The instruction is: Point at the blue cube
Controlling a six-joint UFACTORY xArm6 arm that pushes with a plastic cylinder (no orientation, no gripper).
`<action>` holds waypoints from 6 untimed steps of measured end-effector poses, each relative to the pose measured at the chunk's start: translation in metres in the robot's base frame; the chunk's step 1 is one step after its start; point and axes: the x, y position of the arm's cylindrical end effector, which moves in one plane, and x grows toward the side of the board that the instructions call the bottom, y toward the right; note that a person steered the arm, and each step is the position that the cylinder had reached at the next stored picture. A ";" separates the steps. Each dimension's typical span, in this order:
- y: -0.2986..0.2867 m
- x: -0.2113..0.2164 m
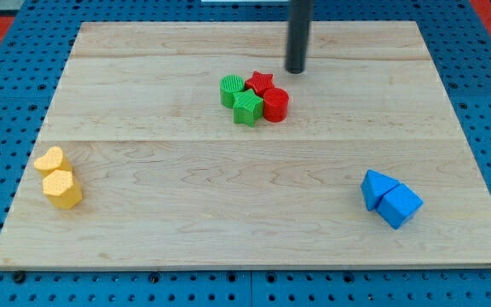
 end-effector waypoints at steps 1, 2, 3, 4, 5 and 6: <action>0.069 0.021; 0.136 0.065; 0.172 0.134; 0.165 0.200; 0.138 0.221; 0.126 0.248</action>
